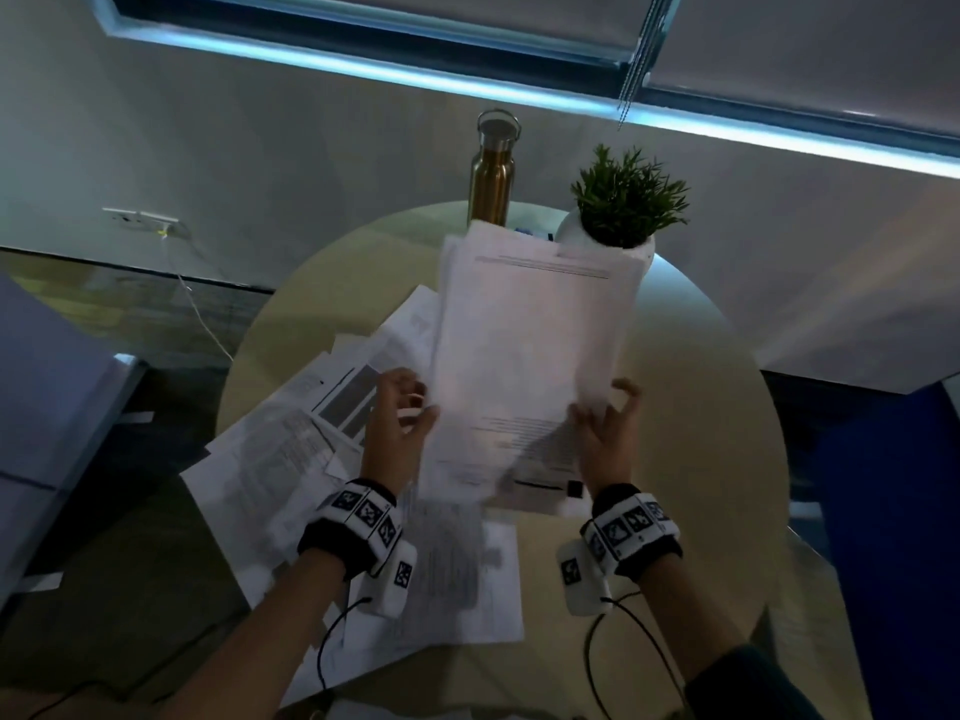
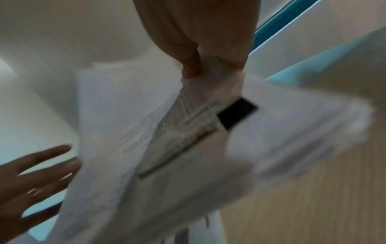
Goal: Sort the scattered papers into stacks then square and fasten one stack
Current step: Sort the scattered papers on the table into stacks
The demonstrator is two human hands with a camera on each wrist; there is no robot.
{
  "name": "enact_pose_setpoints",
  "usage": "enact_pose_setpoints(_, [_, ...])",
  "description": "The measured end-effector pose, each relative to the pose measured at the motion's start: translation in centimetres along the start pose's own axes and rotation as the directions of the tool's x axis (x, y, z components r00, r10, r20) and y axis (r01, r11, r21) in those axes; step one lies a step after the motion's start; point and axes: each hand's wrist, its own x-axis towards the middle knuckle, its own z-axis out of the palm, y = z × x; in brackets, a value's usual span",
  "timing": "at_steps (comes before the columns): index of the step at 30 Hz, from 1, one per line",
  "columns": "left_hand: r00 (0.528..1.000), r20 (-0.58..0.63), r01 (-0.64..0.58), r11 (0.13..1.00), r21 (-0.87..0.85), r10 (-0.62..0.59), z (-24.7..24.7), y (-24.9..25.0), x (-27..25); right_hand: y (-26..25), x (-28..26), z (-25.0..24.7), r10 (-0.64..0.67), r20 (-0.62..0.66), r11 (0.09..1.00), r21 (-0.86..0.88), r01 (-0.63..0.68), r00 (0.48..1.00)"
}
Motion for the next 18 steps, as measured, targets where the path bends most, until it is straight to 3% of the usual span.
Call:
enact_pose_setpoints(3, [0.995, -0.051, 0.096, 0.986, 0.138, -0.090, -1.4, -2.1, -1.0, 1.5, 2.0, -3.7, 0.012, -0.193, 0.993, -0.113, -0.035, 0.981])
enact_pose_setpoints(6, [0.940, -0.133, 0.340, 0.902, 0.267, -0.315, -3.4, -5.5, -3.1, 3.1, 3.7, -8.1, -0.012, -0.189, 0.930, -0.364, -0.059, 0.982])
enact_pose_setpoints(9, [0.831, -0.145, 0.546, 0.738, 0.397, -0.537, -4.7, -8.4, -5.0, 5.0, 5.0, -10.9, 0.233, -0.219, 0.835, -0.454, -0.310, 0.948])
enact_pose_setpoints(11, [0.817, -0.090, 0.549, 0.719, 0.426, -0.570, -4.5, -9.4, -6.0, 5.4, 5.4, -12.0, 0.427, -0.242, 0.709, -0.508, -0.489, 0.871])
enact_pose_setpoints(15, [0.817, -0.094, 0.552, 0.725, 0.412, -0.569, -3.8, -8.7, -7.4, 7.0, 6.7, -11.9, 0.576, -0.291, 0.392, -0.722, -0.571, 0.764])
enact_pose_setpoints(16, [0.822, -0.083, 0.536, 0.716, 0.447, -0.564, -3.7, -8.6, -7.4, 7.4, 7.0, -11.5, 0.558, -0.283, 0.400, -0.731, -0.553, 0.780])
enact_pose_setpoints(18, [0.844, -0.033, 0.478, 0.722, 0.500, -0.535, -3.6, -8.4, -7.2, 6.0, 5.1, -8.7, 0.409, -0.185, 0.320, -0.888, -0.330, 0.894])
